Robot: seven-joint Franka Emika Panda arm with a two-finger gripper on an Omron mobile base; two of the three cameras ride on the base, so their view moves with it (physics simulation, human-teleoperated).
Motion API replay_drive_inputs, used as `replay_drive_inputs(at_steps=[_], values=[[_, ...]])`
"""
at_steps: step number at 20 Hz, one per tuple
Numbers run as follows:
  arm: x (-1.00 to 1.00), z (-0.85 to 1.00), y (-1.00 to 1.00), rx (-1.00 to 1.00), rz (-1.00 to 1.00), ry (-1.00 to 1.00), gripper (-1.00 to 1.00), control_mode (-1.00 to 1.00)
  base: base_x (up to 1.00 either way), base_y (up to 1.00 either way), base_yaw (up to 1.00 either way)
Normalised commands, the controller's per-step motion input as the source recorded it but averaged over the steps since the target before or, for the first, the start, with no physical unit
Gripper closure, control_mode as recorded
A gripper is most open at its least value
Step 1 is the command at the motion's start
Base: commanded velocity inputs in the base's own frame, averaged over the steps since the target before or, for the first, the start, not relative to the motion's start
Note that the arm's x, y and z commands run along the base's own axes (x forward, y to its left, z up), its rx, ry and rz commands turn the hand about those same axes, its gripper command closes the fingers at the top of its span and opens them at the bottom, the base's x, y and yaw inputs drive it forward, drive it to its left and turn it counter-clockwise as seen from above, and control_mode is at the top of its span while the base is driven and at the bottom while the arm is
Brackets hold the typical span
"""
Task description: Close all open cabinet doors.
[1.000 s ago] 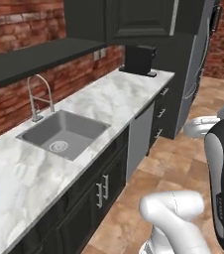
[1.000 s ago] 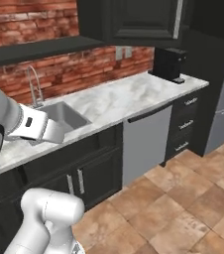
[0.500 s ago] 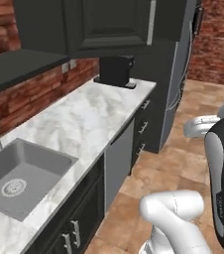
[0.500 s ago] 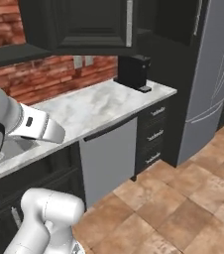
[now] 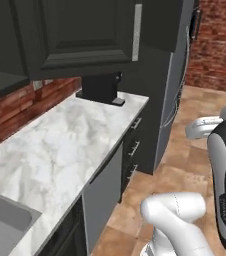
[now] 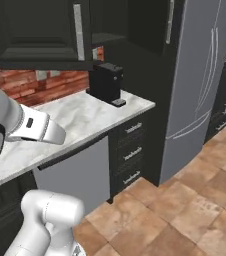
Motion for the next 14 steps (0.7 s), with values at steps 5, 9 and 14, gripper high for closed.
replay_drive_inputs(at_steps=[5,9,14], values=[[0.00,0.00,0.00,0.00,0.00,0.00,-1.00,1.00,1.00,-0.24,0.12],[0.00,0.00,0.00,0.00,0.00,0.00,-1.00,1.00,0.94,-0.40,0.22],[0.00,0.00,0.00,0.00,0.00,0.00,-1.00,1.00,0.63,-0.53,0.32]])
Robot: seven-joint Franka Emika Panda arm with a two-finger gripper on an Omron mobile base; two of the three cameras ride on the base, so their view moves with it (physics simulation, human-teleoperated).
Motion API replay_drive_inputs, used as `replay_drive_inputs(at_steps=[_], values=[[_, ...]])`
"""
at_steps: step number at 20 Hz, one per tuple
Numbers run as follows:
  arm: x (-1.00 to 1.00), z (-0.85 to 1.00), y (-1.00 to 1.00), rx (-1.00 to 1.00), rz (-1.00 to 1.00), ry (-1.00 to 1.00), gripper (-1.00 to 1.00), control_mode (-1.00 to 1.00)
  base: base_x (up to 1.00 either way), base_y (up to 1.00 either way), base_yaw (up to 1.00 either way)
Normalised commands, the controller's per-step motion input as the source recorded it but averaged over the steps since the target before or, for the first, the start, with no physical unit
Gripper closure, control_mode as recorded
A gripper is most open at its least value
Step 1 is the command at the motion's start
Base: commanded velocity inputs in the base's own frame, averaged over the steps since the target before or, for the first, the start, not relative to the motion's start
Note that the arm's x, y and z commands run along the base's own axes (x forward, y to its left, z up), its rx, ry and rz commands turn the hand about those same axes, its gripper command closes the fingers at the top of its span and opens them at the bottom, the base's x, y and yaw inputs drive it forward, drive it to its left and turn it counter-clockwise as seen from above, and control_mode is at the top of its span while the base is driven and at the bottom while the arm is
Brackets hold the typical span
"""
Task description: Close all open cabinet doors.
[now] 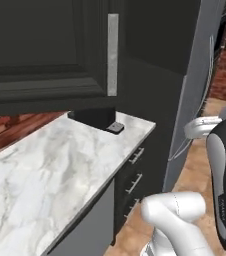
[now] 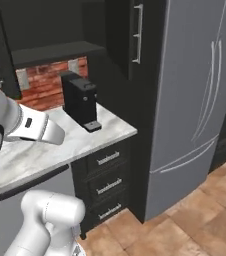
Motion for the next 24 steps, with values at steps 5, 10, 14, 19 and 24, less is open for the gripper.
replay_drive_inputs(at_steps=[5,10,14,19,24], values=[[0.00,0.00,0.00,0.00,0.00,0.00,-1.00,1.00,0.41,-0.44,0.46],[0.00,0.00,0.00,0.00,0.00,0.00,-1.00,1.00,0.41,-0.55,0.59],[0.00,0.00,0.00,0.00,0.00,0.00,-1.00,1.00,0.39,-0.62,0.64],[0.00,0.00,0.00,0.00,0.00,0.00,-1.00,1.00,0.37,-0.40,0.58],[0.00,0.00,0.00,0.00,0.00,0.00,-1.00,1.00,0.39,-0.11,0.52]])
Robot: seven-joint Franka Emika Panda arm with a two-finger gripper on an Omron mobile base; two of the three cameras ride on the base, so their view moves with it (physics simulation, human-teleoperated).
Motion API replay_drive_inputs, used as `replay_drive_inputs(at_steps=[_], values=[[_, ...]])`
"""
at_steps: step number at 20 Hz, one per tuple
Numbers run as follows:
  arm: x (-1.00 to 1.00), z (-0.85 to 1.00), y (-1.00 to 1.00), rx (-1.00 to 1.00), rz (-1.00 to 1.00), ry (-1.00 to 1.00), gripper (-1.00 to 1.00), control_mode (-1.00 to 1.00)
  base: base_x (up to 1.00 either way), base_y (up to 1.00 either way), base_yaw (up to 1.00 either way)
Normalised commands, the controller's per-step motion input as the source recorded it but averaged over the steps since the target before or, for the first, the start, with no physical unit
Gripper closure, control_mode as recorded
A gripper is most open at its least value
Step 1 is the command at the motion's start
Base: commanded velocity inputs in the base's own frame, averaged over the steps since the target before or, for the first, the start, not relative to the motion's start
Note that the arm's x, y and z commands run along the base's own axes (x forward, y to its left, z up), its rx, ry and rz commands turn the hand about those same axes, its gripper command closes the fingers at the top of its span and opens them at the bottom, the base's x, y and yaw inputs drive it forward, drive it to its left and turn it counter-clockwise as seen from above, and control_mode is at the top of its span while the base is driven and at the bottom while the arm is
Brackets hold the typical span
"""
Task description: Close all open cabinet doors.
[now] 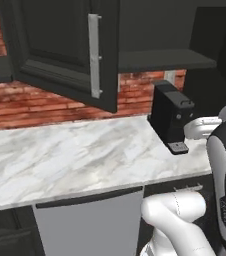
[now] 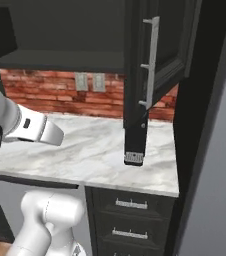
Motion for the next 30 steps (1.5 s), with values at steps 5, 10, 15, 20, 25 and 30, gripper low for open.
replay_drive_inputs(at_steps=[5,10,15,20,25,30], values=[[0.00,0.00,0.00,0.00,0.00,0.00,-1.00,1.00,0.23,-0.12,0.42],[0.00,0.00,0.00,0.00,0.00,0.00,-1.00,1.00,0.04,-0.35,0.14],[0.00,0.00,0.00,0.00,0.00,0.00,-1.00,1.00,0.28,-0.27,0.01],[0.00,0.00,0.00,0.00,0.00,0.00,-1.00,1.00,0.35,0.00,-0.07],[0.00,0.00,0.00,0.00,0.00,0.00,-1.00,1.00,0.34,0.00,-0.12],[0.00,0.00,0.00,0.00,0.00,0.00,-1.00,1.00,0.35,0.18,-0.17]])
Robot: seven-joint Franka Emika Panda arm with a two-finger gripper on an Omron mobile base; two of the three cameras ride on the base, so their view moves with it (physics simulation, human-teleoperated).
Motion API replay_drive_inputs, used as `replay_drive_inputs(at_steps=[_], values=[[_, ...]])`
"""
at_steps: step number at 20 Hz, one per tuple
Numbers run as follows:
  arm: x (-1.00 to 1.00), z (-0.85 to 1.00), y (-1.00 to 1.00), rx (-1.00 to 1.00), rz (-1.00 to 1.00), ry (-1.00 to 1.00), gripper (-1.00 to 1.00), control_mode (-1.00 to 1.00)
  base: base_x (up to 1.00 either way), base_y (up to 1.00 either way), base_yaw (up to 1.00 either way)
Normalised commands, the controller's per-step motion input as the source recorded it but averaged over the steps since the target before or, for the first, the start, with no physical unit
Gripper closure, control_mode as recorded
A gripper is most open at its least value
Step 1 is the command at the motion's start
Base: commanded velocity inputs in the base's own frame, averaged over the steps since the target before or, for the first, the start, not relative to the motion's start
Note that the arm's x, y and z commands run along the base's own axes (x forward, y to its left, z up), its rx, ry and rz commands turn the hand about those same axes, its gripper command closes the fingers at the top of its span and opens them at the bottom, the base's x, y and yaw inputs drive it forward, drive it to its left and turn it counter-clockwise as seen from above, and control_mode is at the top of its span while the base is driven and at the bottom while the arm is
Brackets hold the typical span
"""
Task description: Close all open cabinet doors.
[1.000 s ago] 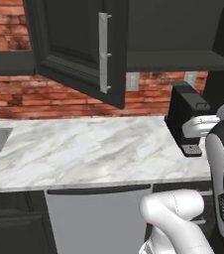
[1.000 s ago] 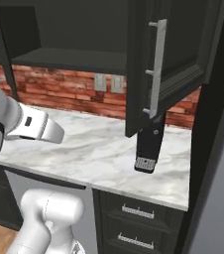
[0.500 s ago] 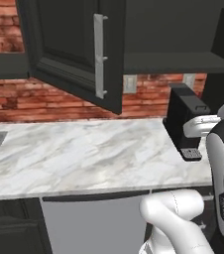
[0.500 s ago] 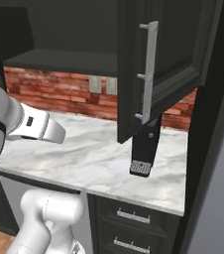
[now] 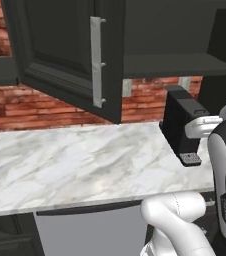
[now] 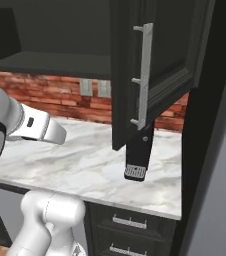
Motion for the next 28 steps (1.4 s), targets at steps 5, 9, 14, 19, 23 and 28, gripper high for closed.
replay_drive_inputs(at_steps=[5,9,14,19,23,28], values=[[0.00,0.00,0.00,0.00,0.00,0.00,-1.00,1.00,0.15,0.22,-0.14],[0.00,0.00,0.00,0.00,0.00,0.00,-1.00,1.00,0.17,0.23,-0.15],[0.00,0.00,0.00,0.00,0.00,0.00,-1.00,1.00,0.21,0.21,-0.14],[0.00,0.00,0.00,0.00,0.00,0.00,-1.00,1.00,0.30,0.20,-0.13],[0.00,0.00,0.00,0.00,0.00,0.00,-1.00,1.00,0.22,0.12,-0.10],[0.00,0.00,0.00,0.00,0.00,0.00,-1.00,1.00,0.04,0.00,0.00]])
